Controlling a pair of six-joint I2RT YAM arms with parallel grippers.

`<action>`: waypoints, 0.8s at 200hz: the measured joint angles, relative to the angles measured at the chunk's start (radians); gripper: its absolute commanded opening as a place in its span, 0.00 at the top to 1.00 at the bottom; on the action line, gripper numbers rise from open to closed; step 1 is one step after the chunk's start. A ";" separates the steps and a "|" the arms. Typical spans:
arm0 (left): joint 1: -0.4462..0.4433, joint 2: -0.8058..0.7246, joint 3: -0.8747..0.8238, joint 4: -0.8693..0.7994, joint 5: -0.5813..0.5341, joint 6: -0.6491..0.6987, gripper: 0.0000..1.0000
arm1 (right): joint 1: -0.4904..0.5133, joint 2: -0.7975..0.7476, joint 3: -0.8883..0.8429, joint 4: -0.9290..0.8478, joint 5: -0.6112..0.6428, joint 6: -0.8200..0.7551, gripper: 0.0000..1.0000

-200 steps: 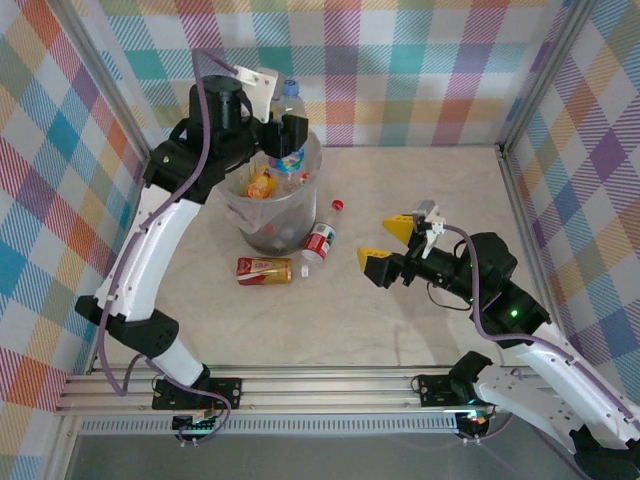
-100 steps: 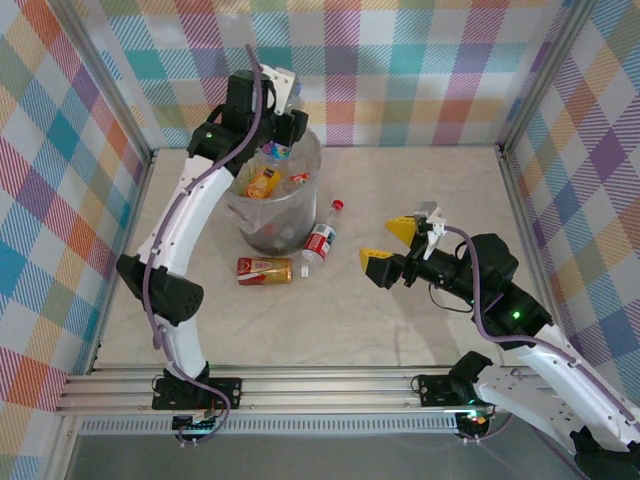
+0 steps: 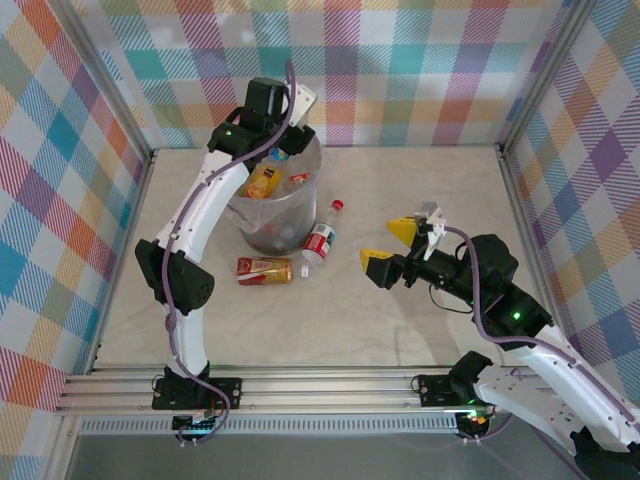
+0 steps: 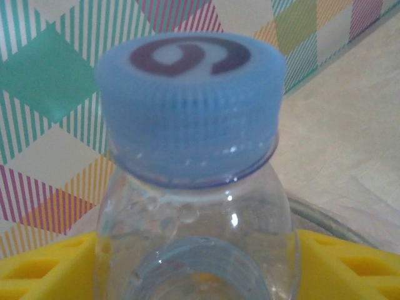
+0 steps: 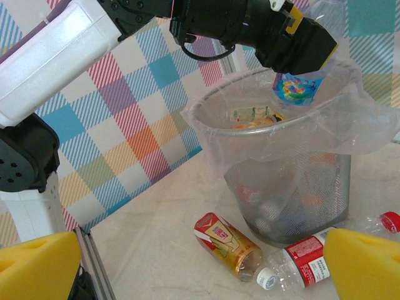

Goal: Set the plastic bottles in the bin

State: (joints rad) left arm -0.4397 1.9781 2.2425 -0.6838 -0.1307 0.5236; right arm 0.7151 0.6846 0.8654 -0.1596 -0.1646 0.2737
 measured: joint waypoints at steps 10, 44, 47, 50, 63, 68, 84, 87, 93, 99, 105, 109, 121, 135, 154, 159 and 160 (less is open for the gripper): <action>0.000 0.000 -0.003 0.000 0.003 0.039 0.27 | 0.000 0.005 0.000 0.000 0.000 0.002 0.00; -0.001 -0.005 -0.064 0.040 0.001 0.132 0.33 | 0.000 0.022 -0.001 0.000 0.000 0.010 0.00; -0.001 -0.005 -0.070 0.044 0.000 0.137 0.33 | 0.000 0.022 -0.001 0.000 0.000 0.010 0.00; -0.001 -0.005 -0.077 0.051 0.000 0.142 0.33 | 0.000 0.022 -0.001 0.000 0.000 0.010 0.00; -0.003 -0.009 -0.095 0.074 -0.005 0.161 0.34 | 0.000 0.021 -0.002 0.001 0.000 0.017 0.00; -0.003 -0.012 -0.101 0.078 -0.010 0.169 0.35 | 0.000 0.021 -0.002 0.001 0.000 0.018 0.00; -0.004 -0.022 -0.108 0.084 -0.026 0.189 0.37 | 0.000 0.022 -0.002 0.001 0.000 0.025 0.00; -0.004 -0.023 -0.109 0.084 -0.029 0.192 0.37 | 0.000 0.022 -0.002 0.001 0.000 0.026 0.00; -0.004 -0.028 -0.112 0.085 -0.039 0.201 0.38 | 0.000 0.022 -0.002 0.001 0.000 0.028 0.00; -0.004 -0.032 -0.115 0.085 -0.048 0.208 0.39 | 0.000 0.022 -0.002 0.001 0.000 0.029 0.00; -0.005 -0.038 -0.121 0.090 -0.058 0.217 0.39 | 0.000 0.022 -0.002 0.001 0.000 0.030 0.00; -0.005 -0.042 -0.125 0.092 -0.066 0.223 0.39 | 0.000 0.022 -0.002 0.001 0.000 0.032 0.00; -0.006 -0.051 -0.137 0.101 -0.085 0.240 0.39 | 0.000 0.022 -0.002 0.001 0.000 0.033 0.00; -0.007 -0.061 -0.152 0.116 -0.104 0.255 0.39 | 0.000 0.022 -0.002 0.001 0.000 0.033 0.00; -0.011 -0.068 -0.161 0.130 -0.135 0.278 0.39 | 0.000 0.022 -0.002 0.001 0.000 0.036 0.00; -0.014 -0.068 -0.161 0.135 -0.145 0.285 0.40 | 0.000 0.022 -0.002 0.001 0.000 0.037 0.00; -0.015 -0.068 -0.161 0.136 -0.147 0.286 0.40 | 0.000 0.022 -0.002 0.001 0.000 0.037 0.00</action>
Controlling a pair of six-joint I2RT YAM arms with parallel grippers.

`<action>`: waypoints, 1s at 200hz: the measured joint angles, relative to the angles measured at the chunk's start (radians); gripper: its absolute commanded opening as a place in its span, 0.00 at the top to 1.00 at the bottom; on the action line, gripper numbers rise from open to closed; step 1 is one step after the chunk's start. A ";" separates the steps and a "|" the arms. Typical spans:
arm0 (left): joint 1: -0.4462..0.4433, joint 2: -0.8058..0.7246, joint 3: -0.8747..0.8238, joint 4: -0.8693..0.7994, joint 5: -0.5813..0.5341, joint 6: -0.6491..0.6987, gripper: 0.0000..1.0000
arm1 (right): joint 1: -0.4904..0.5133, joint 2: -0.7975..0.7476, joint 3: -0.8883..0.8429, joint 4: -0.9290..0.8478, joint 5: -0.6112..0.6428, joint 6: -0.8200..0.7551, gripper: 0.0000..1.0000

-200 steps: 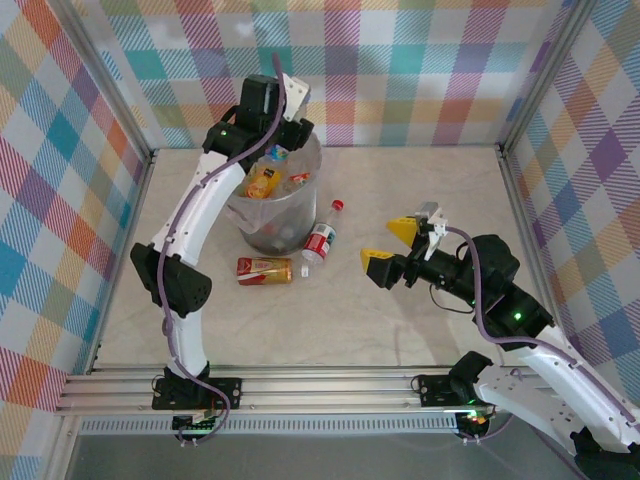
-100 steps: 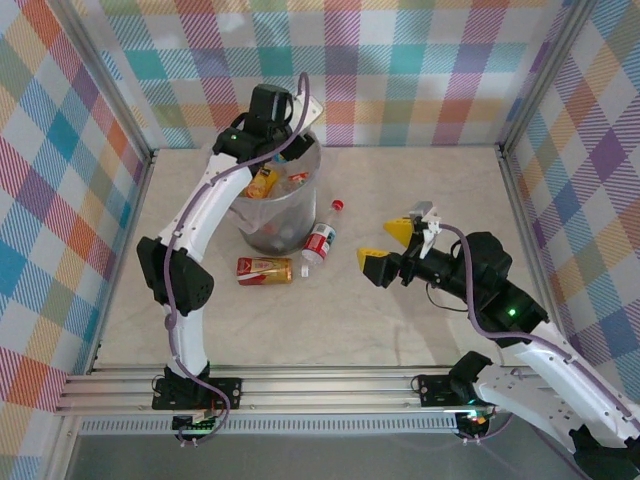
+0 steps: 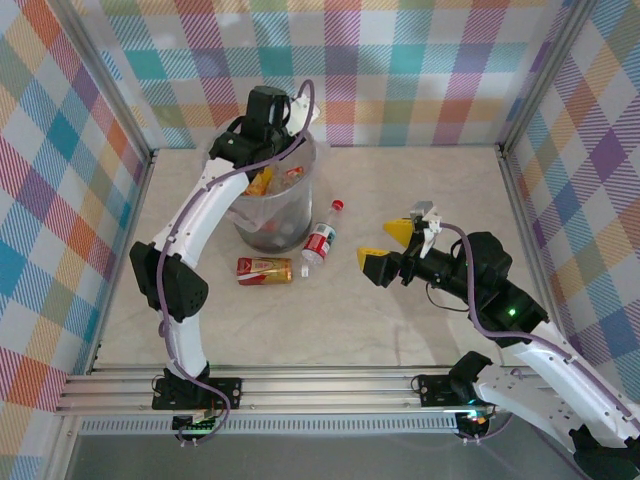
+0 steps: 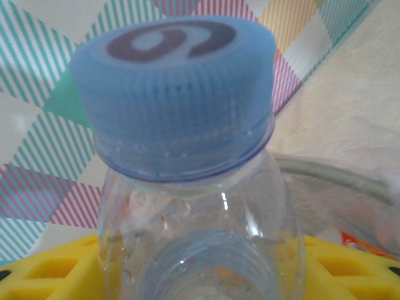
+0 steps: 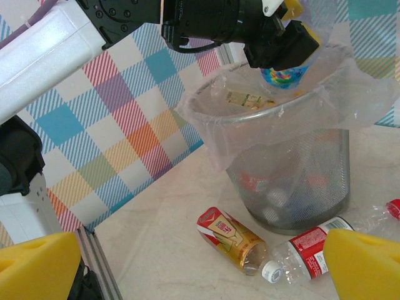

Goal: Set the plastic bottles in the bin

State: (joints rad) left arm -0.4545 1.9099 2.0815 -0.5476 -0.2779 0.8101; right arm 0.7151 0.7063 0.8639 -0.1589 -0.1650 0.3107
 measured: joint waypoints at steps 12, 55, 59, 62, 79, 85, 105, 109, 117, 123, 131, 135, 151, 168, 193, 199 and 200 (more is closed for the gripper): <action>-0.003 0.000 0.000 0.008 -0.019 0.019 0.39 | 0.000 0.000 0.000 0.000 0.000 0.003 0.00; -0.018 0.000 -0.011 0.043 -0.090 0.101 0.39 | 0.000 0.000 0.000 0.000 0.000 0.007 0.00; -0.019 0.000 -0.014 0.051 -0.093 0.107 0.39 | 0.000 -0.001 0.000 0.000 0.000 0.007 0.00; -0.019 0.000 -0.016 0.055 -0.097 0.109 0.39 | 0.000 -0.001 0.000 0.000 0.000 0.007 0.00; -0.019 0.000 -0.031 0.077 -0.110 0.127 0.38 | 0.000 -0.003 0.000 -0.002 0.000 0.007 0.00; -0.019 0.000 -0.035 0.082 -0.110 0.130 0.38 | 0.000 -0.004 0.000 -0.002 0.000 0.007 0.00; -0.019 0.000 -0.060 0.090 -0.110 0.134 0.37 | 0.000 -0.009 0.000 -0.008 0.000 0.006 0.00; -0.019 0.000 -0.065 0.091 -0.110 0.134 0.36 | 0.000 -0.010 0.000 -0.009 0.000 0.006 0.00; -0.019 0.000 -0.080 0.097 -0.109 0.138 0.35 | 0.000 -0.011 0.000 -0.011 0.000 0.006 0.00; -0.018 0.000 -0.089 0.105 -0.109 0.140 0.33 | 0.000 -0.012 0.000 -0.013 0.000 0.006 0.00; -0.018 0.000 -0.098 0.108 -0.108 0.142 0.30 | 0.000 -0.012 0.000 -0.015 0.000 0.006 0.00; -0.018 0.000 -0.101 0.108 -0.109 0.142 0.26 | 0.000 -0.011 0.000 -0.016 0.000 0.006 0.00; -0.018 -0.001 -0.106 0.105 -0.105 0.140 0.18 | 0.000 -0.009 0.000 -0.017 0.000 0.006 0.00; -0.018 -0.013 -0.121 0.089 -0.105 0.116 0.12 | 0.000 0.000 0.000 -0.016 0.000 0.006 0.00; -0.018 -0.046 -0.129 0.050 -0.090 0.071 0.05 | 0.000 0.018 0.000 -0.015 -0.003 0.007 0.00; -0.018 -0.057 -0.129 0.040 -0.081 0.061 0.03 | 0.000 0.020 0.000 -0.015 -0.003 0.007 0.00; -0.018 -0.058 -0.129 0.040 -0.081 0.059 0.03 | 0.000 0.021 0.000 -0.015 -0.003 0.007 0.00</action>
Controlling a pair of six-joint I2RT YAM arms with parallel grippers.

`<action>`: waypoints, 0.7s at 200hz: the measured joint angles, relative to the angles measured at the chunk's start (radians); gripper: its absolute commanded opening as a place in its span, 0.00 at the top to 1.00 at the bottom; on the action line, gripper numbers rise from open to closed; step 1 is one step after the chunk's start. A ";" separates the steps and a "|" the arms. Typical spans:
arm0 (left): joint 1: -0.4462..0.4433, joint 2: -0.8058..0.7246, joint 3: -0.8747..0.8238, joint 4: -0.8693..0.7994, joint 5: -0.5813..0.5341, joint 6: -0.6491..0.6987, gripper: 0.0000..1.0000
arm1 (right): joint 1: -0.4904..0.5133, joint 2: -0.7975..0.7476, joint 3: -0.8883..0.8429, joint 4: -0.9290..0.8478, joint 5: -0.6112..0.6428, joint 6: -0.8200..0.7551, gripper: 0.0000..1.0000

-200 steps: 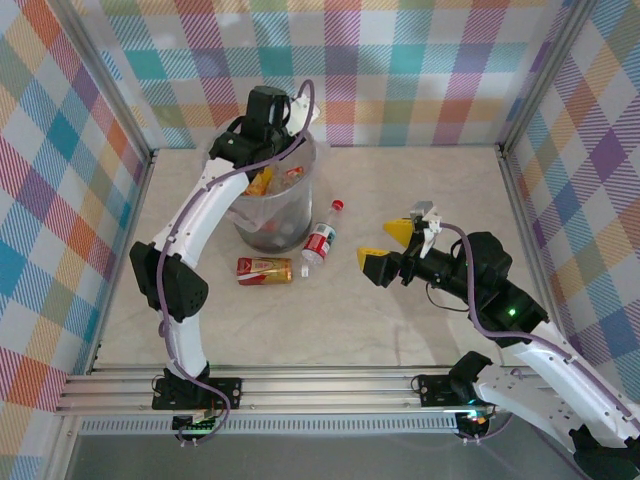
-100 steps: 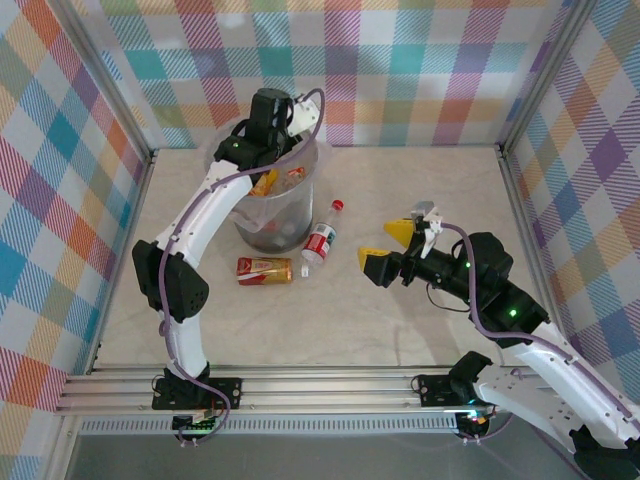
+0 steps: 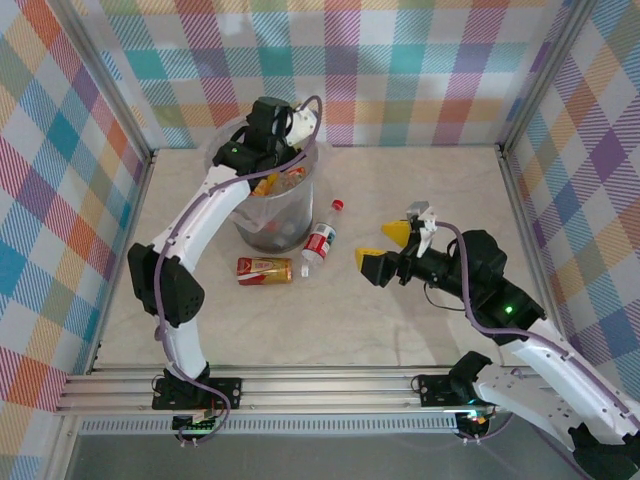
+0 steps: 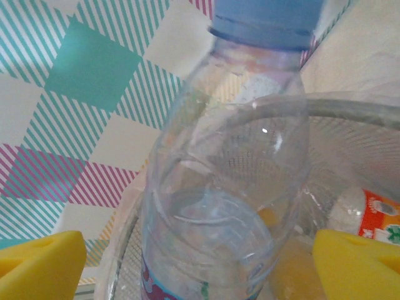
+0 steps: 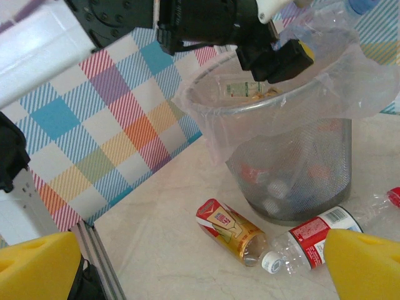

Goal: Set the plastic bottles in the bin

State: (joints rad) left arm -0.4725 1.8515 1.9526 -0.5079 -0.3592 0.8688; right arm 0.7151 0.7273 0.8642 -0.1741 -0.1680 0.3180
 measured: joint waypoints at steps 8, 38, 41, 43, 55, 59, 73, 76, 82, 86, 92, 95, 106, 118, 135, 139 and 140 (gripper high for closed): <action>0.000 -0.017 0.000 -0.013 0.014 -0.026 0.03 | 0.000 0.002 0.000 0.000 0.000 0.000 0.00; 0.000 -0.093 0.000 -0.068 0.066 -0.121 0.00 | 0.000 0.003 0.000 0.002 0.000 0.008 0.00; 0.000 -0.101 0.000 -0.072 0.072 -0.132 0.00 | 0.000 0.003 0.000 0.002 0.000 0.008 0.00; 0.000 -0.106 0.000 -0.075 0.074 -0.137 0.00 | 0.000 0.003 0.000 0.002 -0.001 0.008 0.00; 0.004 -0.139 0.000 -0.092 0.098 -0.198 0.00 | 0.000 0.003 0.000 0.003 0.000 0.010 0.00; 0.004 -0.148 0.000 -0.098 0.107 -0.221 0.00 | 0.000 0.003 0.000 0.004 -0.001 0.011 0.00; 0.007 -0.175 0.008 -0.124 0.146 -0.308 0.02 | 0.000 0.002 0.000 0.009 -0.001 0.012 0.00; 0.009 -0.180 0.012 -0.130 0.157 -0.325 0.03 | 0.000 0.002 0.000 0.010 -0.001 0.013 0.00; 0.010 -0.183 0.023 -0.146 0.174 -0.365 0.05 | 0.000 0.002 0.000 0.012 -0.001 0.015 0.00; 0.011 -0.183 0.032 -0.155 0.188 -0.398 0.06 | 0.000 0.002 0.000 0.014 -0.001 0.017 0.00; 0.012 -0.183 0.047 -0.170 0.205 -0.434 0.09 | 0.000 0.002 0.000 0.016 -0.002 0.018 0.00; 0.013 -0.182 0.054 -0.177 0.214 -0.454 0.10 | 0.000 0.002 0.000 0.017 -0.003 0.019 0.00; 0.013 -0.176 0.080 -0.205 0.248 -0.532 0.14 | 0.000 0.002 0.000 0.020 -0.007 0.026 0.00; 0.016 -0.165 0.108 -0.231 0.291 -0.606 0.17 | 0.000 0.001 -0.001 0.022 -0.008 0.031 0.00; 0.023 -0.137 0.146 -0.259 0.366 -0.708 0.18 | 0.000 -0.005 -0.002 0.022 -0.008 0.037 0.00; 0.024 -0.127 0.154 -0.265 0.386 -0.731 0.18 | 0.000 -0.006 -0.002 0.022 -0.008 0.037 0.00; 0.024 -0.125 0.156 -0.266 0.389 -0.735 0.18 | 0.000 -0.008 -0.002 0.022 -0.008 0.037 0.00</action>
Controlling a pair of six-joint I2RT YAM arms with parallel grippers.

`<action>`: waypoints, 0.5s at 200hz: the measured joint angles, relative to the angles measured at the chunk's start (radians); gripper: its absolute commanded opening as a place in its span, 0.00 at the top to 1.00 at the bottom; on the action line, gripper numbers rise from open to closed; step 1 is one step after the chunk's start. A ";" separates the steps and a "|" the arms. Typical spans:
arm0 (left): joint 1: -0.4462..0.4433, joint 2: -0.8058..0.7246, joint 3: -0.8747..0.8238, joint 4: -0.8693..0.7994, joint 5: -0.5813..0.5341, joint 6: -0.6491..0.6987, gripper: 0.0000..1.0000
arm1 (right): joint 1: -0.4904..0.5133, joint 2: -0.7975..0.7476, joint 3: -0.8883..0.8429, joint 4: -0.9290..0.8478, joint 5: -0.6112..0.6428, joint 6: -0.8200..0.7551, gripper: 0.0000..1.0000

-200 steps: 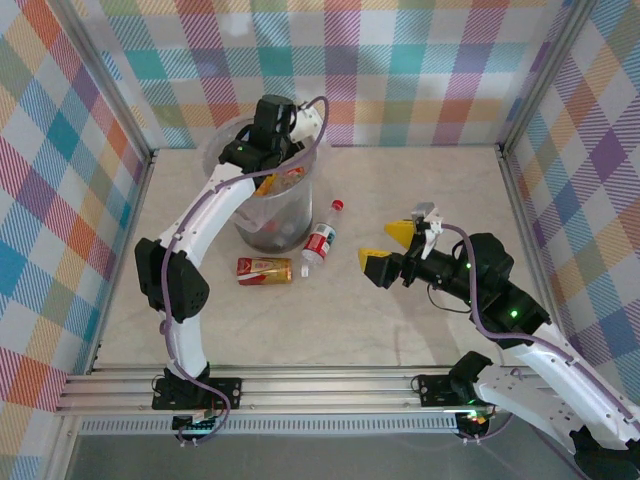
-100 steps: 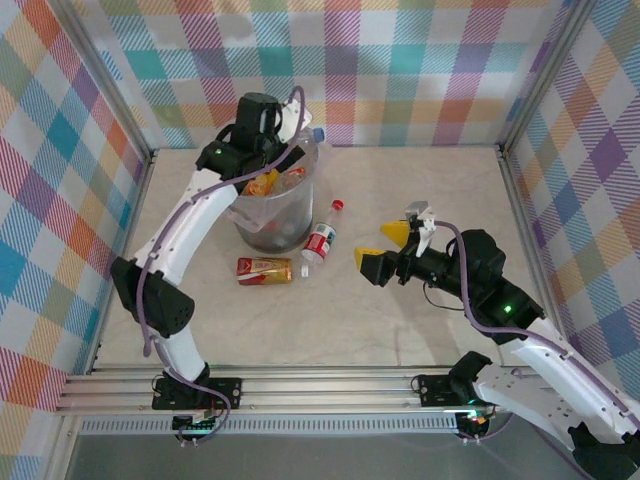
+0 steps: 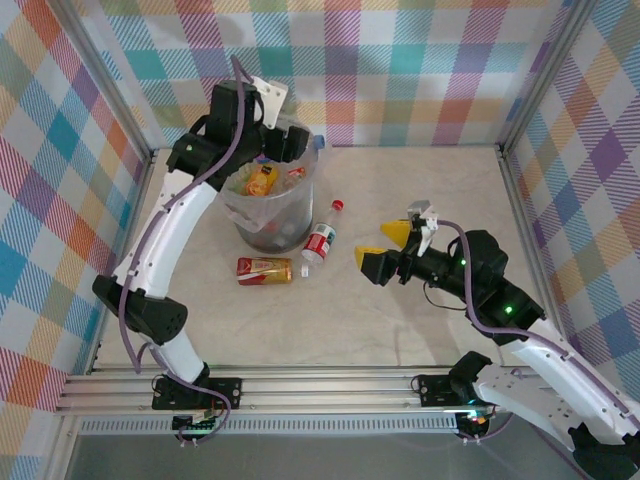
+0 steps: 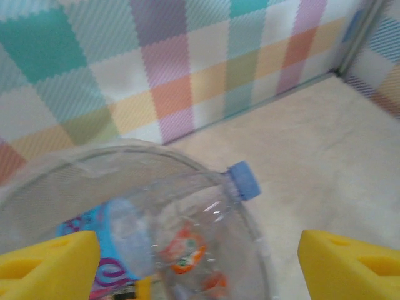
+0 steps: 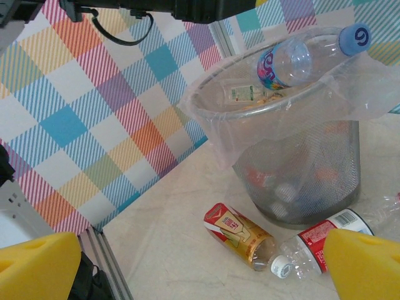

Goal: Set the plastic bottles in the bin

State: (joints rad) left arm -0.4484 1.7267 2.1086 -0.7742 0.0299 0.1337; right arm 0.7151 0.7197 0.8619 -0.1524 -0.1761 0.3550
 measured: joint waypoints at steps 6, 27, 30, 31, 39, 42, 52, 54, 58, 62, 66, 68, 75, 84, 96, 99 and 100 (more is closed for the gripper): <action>0.002 0.016 0.013 -0.010 0.025 -0.028 0.17 | 0.000 -0.004 0.000 0.000 0.000 0.000 0.00; 0.002 0.074 0.049 -0.027 0.079 -0.114 0.14 | 0.000 -0.020 -0.002 0.000 0.000 0.000 0.00; 0.002 0.084 0.055 -0.030 0.085 -0.125 0.13 | 0.000 -0.023 -0.003 0.000 0.000 0.000 0.00; 0.002 0.086 0.055 -0.030 0.085 -0.127 0.12 | 0.000 -0.023 -0.003 0.000 0.000 0.000 0.00; 0.001 0.108 0.064 -0.033 0.084 -0.149 0.07 | 0.000 -0.027 -0.003 0.000 0.000 0.000 0.00; 0.000 0.115 0.066 -0.033 0.082 -0.158 0.06 | 0.000 -0.028 -0.004 0.000 0.000 0.000 0.00; -0.004 0.134 0.068 -0.035 0.071 -0.182 0.04 | 0.000 -0.030 -0.004 0.000 0.000 0.000 0.00; -0.006 0.138 0.068 -0.035 0.065 -0.182 0.04 | 0.000 -0.030 -0.005 0.000 0.000 0.000 0.00; -0.010 0.145 0.068 -0.036 0.055 -0.192 0.01 | 0.000 -0.030 -0.005 0.000 0.001 0.000 0.00; -0.014 0.150 0.068 -0.036 0.045 -0.195 0.00 | 0.000 -0.030 -0.005 0.000 0.000 0.000 0.00; -0.017 0.156 0.069 -0.036 0.032 -0.198 0.00 | 0.000 -0.030 -0.006 0.000 0.000 0.000 0.00; -0.019 0.160 0.069 -0.036 0.024 -0.199 0.00 | 0.000 -0.029 -0.006 0.000 0.000 0.000 0.00; -0.027 0.169 0.069 -0.036 -0.001 -0.201 0.00 | 0.000 -0.029 -0.008 0.000 0.001 0.000 0.00; -0.039 0.179 0.077 -0.036 -0.040 -0.199 0.00 | 0.000 -0.029 -0.010 0.000 0.001 0.000 0.00; -0.060 0.198 0.103 -0.039 -0.089 -0.191 0.00 | 0.000 -0.029 -0.011 0.000 0.001 0.000 0.00; -0.066 0.205 0.113 -0.039 -0.106 -0.188 0.00 | 0.000 -0.029 -0.011 0.000 0.001 0.000 0.00; -0.068 0.206 0.115 -0.039 -0.109 -0.187 0.00 | 0.000 -0.030 -0.011 -0.001 0.001 0.000 0.00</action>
State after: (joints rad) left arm -0.5159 1.9331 2.2238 -0.8135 -0.0795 -0.0528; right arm 0.7151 0.6899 0.8509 -0.1532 -0.1749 0.3550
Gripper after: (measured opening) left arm 0.997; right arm 0.997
